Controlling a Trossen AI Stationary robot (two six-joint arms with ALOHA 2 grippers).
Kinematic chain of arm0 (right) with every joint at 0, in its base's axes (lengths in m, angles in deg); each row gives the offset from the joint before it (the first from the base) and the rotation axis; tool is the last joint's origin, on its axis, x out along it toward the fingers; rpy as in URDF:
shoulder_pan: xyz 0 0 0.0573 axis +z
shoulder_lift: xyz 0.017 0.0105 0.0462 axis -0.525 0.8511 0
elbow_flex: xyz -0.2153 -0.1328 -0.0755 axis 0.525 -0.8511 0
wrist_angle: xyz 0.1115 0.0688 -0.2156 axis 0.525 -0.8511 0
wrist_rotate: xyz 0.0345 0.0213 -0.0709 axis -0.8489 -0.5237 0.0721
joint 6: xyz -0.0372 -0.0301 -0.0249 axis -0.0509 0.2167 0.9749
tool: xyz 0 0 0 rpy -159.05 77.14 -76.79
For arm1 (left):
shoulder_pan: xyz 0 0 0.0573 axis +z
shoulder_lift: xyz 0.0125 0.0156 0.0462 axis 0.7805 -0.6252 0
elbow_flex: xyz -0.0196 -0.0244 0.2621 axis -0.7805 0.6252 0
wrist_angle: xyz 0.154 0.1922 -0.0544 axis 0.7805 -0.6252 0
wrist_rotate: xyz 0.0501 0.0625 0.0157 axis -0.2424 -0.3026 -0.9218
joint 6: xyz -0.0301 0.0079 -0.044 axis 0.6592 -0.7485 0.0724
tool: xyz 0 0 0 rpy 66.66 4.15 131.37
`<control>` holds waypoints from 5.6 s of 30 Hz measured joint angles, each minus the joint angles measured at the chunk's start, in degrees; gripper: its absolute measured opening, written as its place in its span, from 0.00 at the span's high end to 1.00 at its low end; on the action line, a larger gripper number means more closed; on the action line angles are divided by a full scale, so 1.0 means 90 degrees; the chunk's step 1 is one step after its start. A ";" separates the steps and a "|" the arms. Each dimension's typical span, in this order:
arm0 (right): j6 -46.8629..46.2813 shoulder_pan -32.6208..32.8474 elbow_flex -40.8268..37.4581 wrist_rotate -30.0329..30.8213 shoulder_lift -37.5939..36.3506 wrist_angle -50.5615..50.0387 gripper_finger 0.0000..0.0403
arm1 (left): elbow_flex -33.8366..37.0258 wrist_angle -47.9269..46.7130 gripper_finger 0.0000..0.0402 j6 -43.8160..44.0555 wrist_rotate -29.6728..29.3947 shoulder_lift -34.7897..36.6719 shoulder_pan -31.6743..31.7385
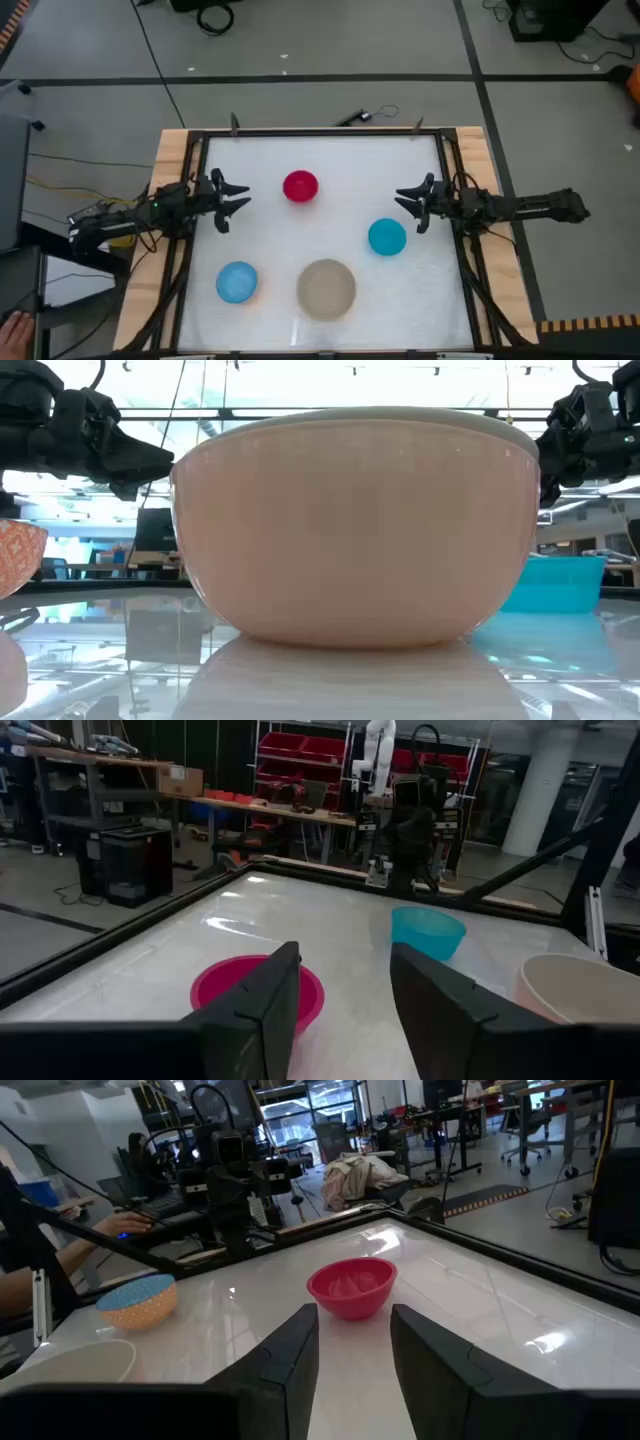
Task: Nest bowls inside each other
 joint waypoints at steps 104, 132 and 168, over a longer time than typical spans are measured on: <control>-0.0668 -0.2082 0.4976 -0.1826 0.8301 -0.1683 0.67 | -0.3458 -0.4250 0.60 0.3258 -0.0093 -0.4938 -0.2984; -0.0505 -0.1944 0.4976 -0.1537 0.7727 -0.1928 0.81 | -0.4099 -0.4584 0.96 0.3443 -0.0247 -0.7643 -0.4028; -0.1829 -0.1308 0.4119 0.0671 0.5746 -0.5197 0.95 | -0.8672 -0.2522 0.96 -0.2262 0.1074 -1.2055 -0.2497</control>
